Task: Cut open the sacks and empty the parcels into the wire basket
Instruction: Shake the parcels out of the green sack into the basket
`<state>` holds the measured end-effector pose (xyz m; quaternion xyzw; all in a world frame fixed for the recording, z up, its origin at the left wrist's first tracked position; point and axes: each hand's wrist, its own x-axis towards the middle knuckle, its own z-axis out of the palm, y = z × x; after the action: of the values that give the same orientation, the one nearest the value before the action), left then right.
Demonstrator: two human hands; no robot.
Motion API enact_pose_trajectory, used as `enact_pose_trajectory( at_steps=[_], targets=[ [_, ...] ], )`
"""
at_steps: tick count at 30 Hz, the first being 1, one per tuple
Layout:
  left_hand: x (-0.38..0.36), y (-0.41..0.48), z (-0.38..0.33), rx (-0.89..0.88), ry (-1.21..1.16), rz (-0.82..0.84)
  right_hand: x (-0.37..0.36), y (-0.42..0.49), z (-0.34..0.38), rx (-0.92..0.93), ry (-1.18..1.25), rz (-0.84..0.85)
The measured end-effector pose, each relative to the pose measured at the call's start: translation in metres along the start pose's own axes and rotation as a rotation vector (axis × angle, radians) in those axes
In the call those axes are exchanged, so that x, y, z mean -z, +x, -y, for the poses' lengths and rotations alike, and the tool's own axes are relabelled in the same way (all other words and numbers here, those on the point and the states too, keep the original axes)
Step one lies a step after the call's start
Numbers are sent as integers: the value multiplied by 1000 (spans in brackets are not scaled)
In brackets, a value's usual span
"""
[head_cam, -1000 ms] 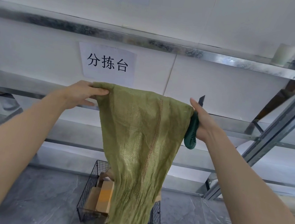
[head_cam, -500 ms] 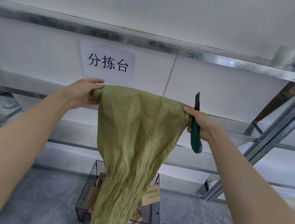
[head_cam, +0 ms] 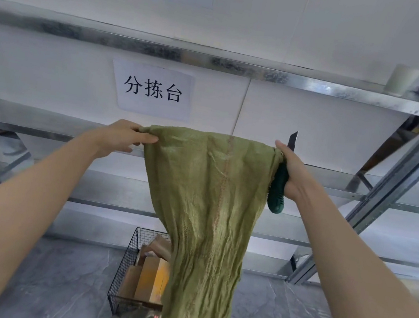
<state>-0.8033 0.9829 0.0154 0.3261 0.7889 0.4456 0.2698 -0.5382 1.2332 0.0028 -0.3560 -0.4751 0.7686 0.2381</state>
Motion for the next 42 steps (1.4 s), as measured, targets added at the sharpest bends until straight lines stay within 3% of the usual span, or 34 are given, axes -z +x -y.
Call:
enact_pose_trajectory(
  at_steps=[5,14,17,22,26,30,35,38,42],
  targets=[
    [3,-3,2,26,-222,5,5,-8,3,5,-5,206],
    [-3,-2,-3,28,-301,-134,-6,-1,-3,79,-305,8],
    [-6,-4,-8,-7,-401,-58,-7,1,-6,66,-383,-54],
    [-7,-9,-13,-9,-205,130,-10,3,-7,92,-484,-106],
    [-15,-7,-14,-27,86,75,-7,3,-6,132,-414,-109],
    [-14,-2,-11,-33,97,19,-1,-2,-3,122,-321,10],
    [-4,-2,-4,73,39,120,12,-9,3,20,-140,259],
    [1,-5,1,127,-99,196,15,-9,5,-18,-244,340],
    [9,-4,9,164,-227,251,11,-5,7,-11,-339,296]
  ],
)
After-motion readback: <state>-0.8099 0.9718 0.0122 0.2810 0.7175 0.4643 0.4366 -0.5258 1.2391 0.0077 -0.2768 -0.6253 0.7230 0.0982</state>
